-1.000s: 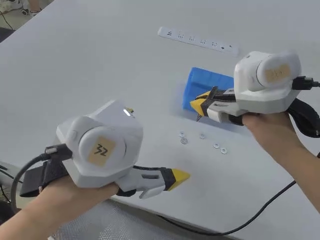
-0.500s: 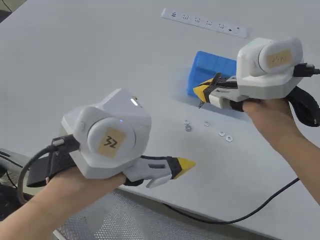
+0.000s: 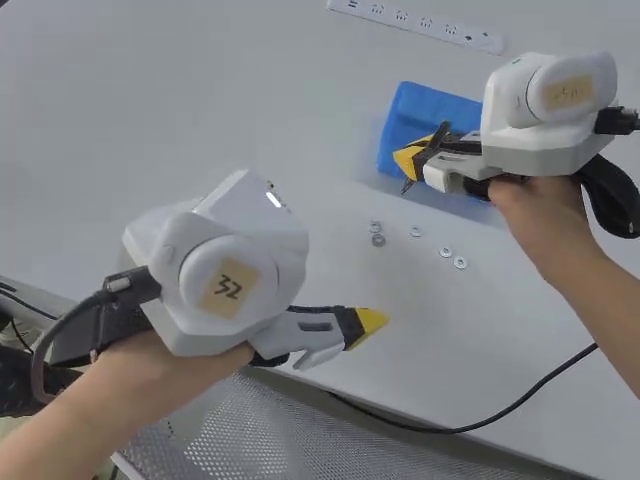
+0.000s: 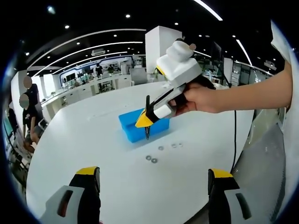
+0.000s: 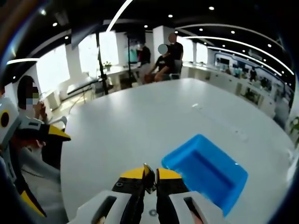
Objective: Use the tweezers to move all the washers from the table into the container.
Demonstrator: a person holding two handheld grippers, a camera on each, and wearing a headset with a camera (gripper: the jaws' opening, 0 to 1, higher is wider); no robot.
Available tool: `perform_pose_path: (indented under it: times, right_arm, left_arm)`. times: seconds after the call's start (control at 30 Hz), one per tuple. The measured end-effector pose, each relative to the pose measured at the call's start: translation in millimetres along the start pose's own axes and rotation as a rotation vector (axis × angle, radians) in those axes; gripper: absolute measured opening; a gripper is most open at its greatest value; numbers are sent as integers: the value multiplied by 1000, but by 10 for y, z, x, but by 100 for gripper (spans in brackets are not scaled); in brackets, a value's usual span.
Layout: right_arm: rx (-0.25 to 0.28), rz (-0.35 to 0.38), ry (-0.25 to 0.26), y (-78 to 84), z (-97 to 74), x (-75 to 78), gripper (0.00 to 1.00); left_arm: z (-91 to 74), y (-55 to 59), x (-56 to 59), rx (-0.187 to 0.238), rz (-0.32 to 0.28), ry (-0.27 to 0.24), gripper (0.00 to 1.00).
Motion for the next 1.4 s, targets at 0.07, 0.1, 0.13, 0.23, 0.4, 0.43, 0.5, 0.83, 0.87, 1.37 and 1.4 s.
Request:
perform_pose_path:
  times: [0.07,0.1,0.13,0.23,0.4,0.43,0.5,0.83,0.87,1.37,1.4]
  right_arm:
    - [-4,-3,5,3,11,7,4]
    - [-9,4,-1,8,18,12,4]
    - [-13,27,-26,19,38,-10,4]
    - [-14,49,-39,64,57,-12,4]
    - [-25,77,-66,163,4,-118,4]
    - [-27,82,-69,181,2,-135,4]
    - [-29,93,-76,230,38,-164,4]
    - [-29,123,-83,277,84,-235,5]
    - [-30,122,-81,284,89,-245,5]
    - [-24,91,-64,336,137,-265,5]
    - [-27,94,-67,334,140,-275,5]
  left_arm:
    - [1,15,3,-10,2,1,98]
    - [0,17,2,-12,6,0,98]
    - [-4,18,1,-13,9,0,98]
    - [-9,21,-2,-10,4,0,98]
    - [-6,23,-9,-11,2,-4,98]
    - [-4,25,-9,-11,3,-4,98]
    - [-2,30,-9,-11,3,-4,98]
    - [-4,43,-22,-21,7,-3,98]
    - [-2,44,-24,-22,8,-3,97]
    - [-16,67,-42,-23,14,-20,97]
    - [-15,69,-41,-24,12,-19,97]
Point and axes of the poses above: the centre of the closed fingertips' face, and the gripper's own axes: z roughly forward along the fingers, x roughly to its right, y roughly out of its underside, the point moved 10 cm from there along -z, roughly backward along the fingers, and after that the axes turned 3 degrees about -z, right-handed, at the moved point
